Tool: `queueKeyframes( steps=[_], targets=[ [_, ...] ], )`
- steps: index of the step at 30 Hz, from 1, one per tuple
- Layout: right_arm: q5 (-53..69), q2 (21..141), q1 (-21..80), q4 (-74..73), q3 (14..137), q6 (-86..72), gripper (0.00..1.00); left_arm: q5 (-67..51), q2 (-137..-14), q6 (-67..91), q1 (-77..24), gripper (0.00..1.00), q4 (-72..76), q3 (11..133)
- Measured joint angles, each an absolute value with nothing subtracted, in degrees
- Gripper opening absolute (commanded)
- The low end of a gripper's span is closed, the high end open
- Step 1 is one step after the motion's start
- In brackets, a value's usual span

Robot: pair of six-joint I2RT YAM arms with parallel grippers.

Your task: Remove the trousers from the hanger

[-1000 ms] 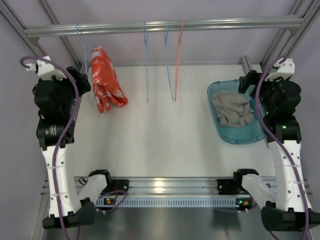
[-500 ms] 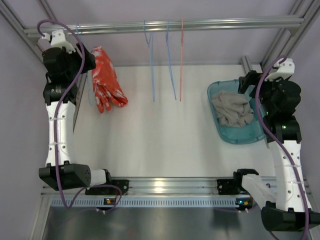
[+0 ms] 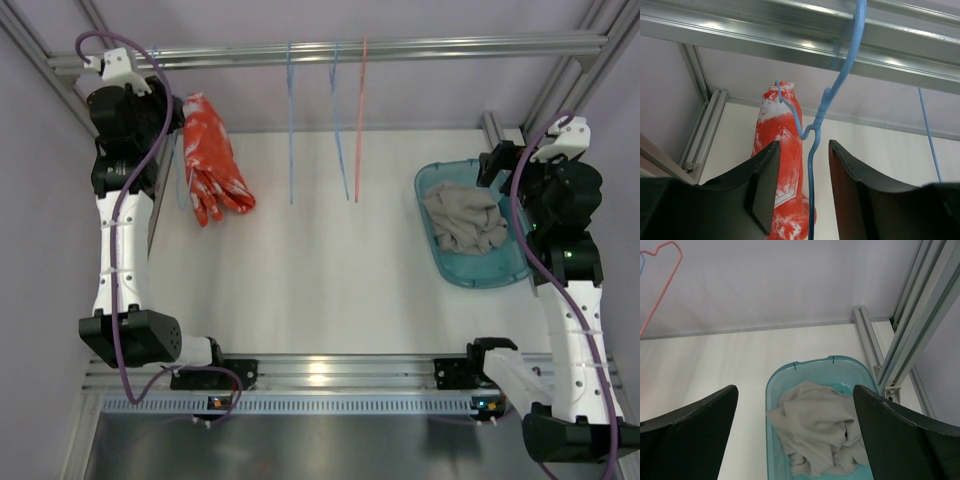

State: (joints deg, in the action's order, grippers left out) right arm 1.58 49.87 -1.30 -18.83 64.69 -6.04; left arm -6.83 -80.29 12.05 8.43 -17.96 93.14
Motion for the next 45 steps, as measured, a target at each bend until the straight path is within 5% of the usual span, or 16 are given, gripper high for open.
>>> queueKeyframes(
  steps=[12,22,45],
  targets=[
    [1.56,49.84,-1.3,-18.76,64.6,-6.09,1.0,-6.85,-80.27,11.81,8.43,0.49,-17.08,90.7],
    [1.56,49.65,-1.3,-18.65,64.6,-6.11,0.99,-7.68,-80.27,12.08,8.43,0.0,-17.1,90.8],
    [1.56,49.54,-1.3,-18.5,64.53,-6.26,0.99,-8.95,-81.28,13.93,7.57,0.0,-14.83,95.81]
  ],
)
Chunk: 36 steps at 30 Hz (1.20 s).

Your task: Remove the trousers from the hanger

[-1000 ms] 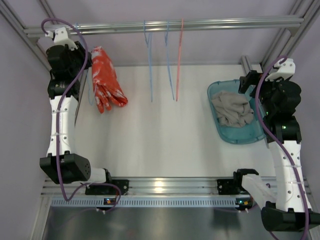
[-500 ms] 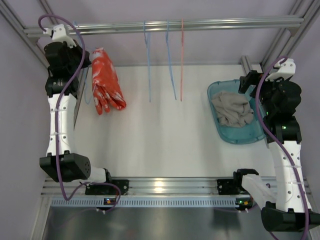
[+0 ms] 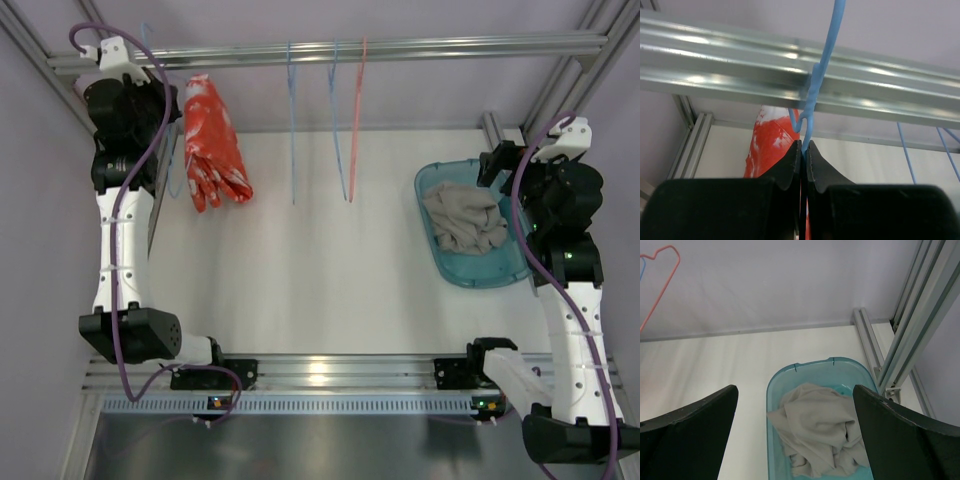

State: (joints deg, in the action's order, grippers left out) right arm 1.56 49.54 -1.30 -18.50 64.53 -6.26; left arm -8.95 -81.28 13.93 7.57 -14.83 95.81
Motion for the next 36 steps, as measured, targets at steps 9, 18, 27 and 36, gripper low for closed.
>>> queueKeyframes(
  steps=[9,18,27,36],
  targets=[
    [1.61,49.17,-1.3,-18.46,64.49,-6.22,1.0,-10.33,-80.36,13.8,7.53,0.0,-6.26,92.79],
    [5.85,48.29,-1.32,-17.56,63.86,-6.13,0.99,-10.87,-70.17,16.34,7.2,0.0,-8.14,84.16],
    [25.04,45.01,-1.32,-10.07,61.76,-7.73,0.99,-10.2,-52.95,23.57,7.11,0.0,-18.39,78.06],
    [33.93,42.98,10.66,-5.54,63.26,-6.92,0.99,-8.38,-46.57,30.5,7.14,0.0,-27.55,78.04]
  ],
)
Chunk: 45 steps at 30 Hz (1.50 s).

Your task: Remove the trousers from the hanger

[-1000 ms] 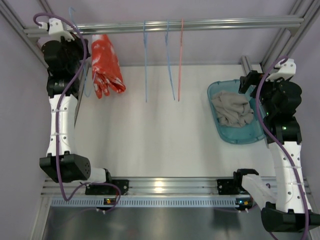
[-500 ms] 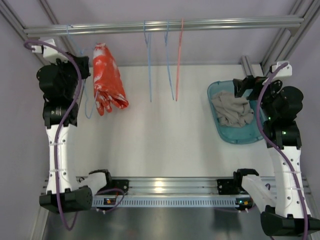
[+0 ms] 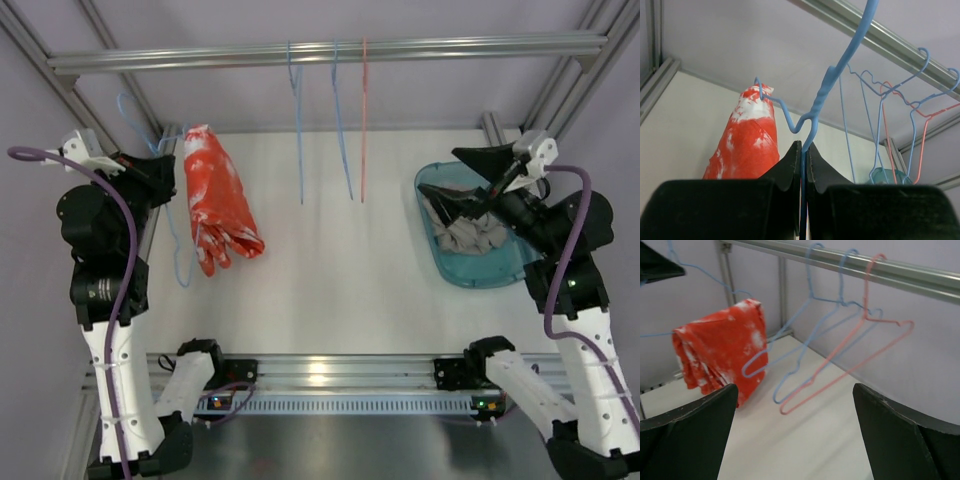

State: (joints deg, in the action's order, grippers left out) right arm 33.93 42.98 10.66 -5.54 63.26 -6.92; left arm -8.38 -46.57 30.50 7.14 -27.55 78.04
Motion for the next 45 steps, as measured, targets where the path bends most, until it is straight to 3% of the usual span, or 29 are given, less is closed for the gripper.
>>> queueKeyframes(
  steps=[9,18,25,32,40,45],
  targets=[
    [19.88,54.33,40.29,-2.76,68.25,4.16,1.0,-7.64,-47.18,33.41,8.05,0.0,-34.24,80.36],
    [2.52,72.51,65.63,15.55,68.34,16.49,0.99,-7.92,-50.46,35.46,8.49,0.0,-36.34,88.03],
    [-4.19,85.84,71.13,25.63,69.89,19.88,1.0,-8.12,-51.59,35.88,8.47,0.0,-36.6,91.18],
    [-9.17,91.0,73.23,34.37,71.7,21.96,0.99,-8.16,-51.68,37.43,8.67,0.0,-37.41,91.88],
    [-12.88,97.82,73.73,40.18,77.36,24.53,0.83,-8.8,-52.07,39.4,9.15,0.0,-38.26,91.88],
    [-12.69,98.76,73.76,40.82,77.36,24.49,0.81,-8.99,-52.21,39.86,9.3,0.0,-38.24,91.88]
  ],
)
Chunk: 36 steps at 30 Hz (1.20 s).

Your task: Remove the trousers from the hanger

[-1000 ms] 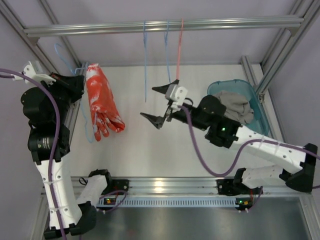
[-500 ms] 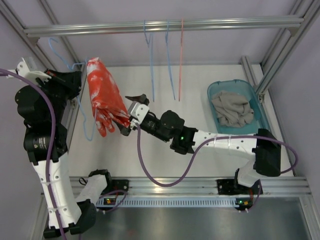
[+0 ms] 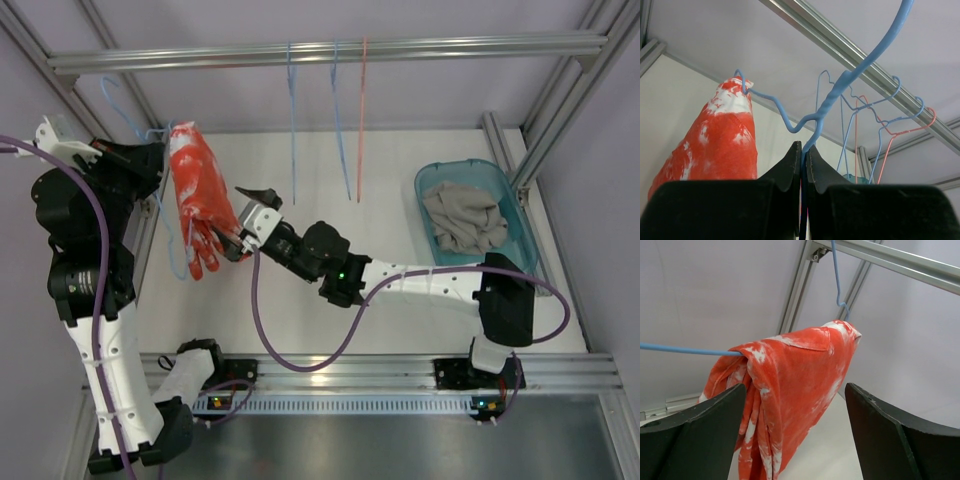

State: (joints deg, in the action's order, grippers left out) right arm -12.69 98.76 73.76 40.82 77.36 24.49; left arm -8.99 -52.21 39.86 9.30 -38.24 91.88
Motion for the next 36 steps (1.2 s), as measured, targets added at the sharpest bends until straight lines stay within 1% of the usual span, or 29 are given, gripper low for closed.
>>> queueKeyframes(
  steps=[2,6,9,12,17,20,24,36],
  targets=[
    [-12.32,98.76,73.76,41.17,77.3,24.43,0.79,-8.99,-52.34,40.16,9.34,0.0,-38.24,91.88],
    [-11.33,98.78,73.84,41.98,77.25,24.77,0.68,-9.19,-52.53,40.62,9.37,0.0,-38.24,91.88],
    [-11.05,99.13,74.04,42.83,77.25,25.04,0.63,-9.41,-52.64,40.82,9.52,0.0,-38.24,91.88],
    [-10.72,100.31,74.15,43.48,77.32,25.34,0.61,-9.54,-52.66,40.93,9.65,0.0,-38.24,91.88],
    [-10.35,102.35,74.15,43.64,77.32,26.04,0.61,-9.63,-52.66,41.43,9.74,0.0,-38.22,91.88],
    [-10.31,103.39,74.11,44.03,77.47,26.94,0.59,-9.67,-52.66,41.87,9.78,0.0,-38.24,91.88],
    [-10.9,105.95,73.8,44.1,80.07,27.29,0.56,-9.85,-52.66,42.06,9.96,0.0,-38.24,91.88],
    [-13.78,110.24,72.79,43.79,85.86,27.46,0.54,-10.2,-52.64,43.24,10.57,0.0,-38.22,91.85]
  ],
)
